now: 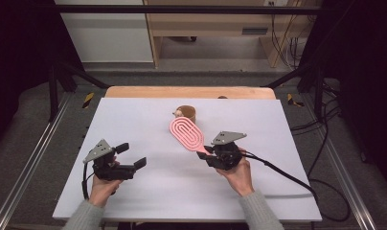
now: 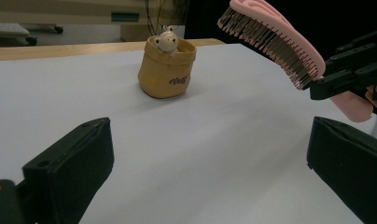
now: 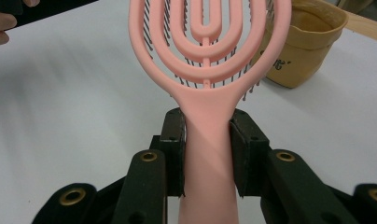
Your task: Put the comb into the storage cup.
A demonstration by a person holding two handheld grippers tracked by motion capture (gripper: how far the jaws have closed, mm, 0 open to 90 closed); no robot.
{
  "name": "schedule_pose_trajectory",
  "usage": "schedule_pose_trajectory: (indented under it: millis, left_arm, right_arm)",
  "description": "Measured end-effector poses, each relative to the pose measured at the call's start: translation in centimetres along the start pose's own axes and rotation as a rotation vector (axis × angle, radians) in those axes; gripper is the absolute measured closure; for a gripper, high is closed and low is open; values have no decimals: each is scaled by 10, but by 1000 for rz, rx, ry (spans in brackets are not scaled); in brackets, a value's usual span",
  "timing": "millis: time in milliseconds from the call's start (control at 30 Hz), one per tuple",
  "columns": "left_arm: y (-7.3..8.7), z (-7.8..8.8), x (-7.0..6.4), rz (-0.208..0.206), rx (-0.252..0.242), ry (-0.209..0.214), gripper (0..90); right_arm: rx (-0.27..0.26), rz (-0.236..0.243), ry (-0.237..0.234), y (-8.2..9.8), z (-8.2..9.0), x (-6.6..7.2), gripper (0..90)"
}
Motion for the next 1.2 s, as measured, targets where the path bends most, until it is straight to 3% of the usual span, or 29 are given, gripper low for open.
schedule_pose_trajectory:
  millis: [1200]
  left_arm:
    - [-33,-21,-22,6,-48,54,4]
  right_arm:
    - [-32,4,-17,-1,1,5,701]
Point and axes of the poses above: each handheld gripper's, and its own axes: z roughly backward along the jaws, y roughly out of its underside, x roughly to its left, the point moved 5 cm from there along -z, roughly forward along the jaws, and after that the axes turned 4 degrees about y, right-handed, at the moved point
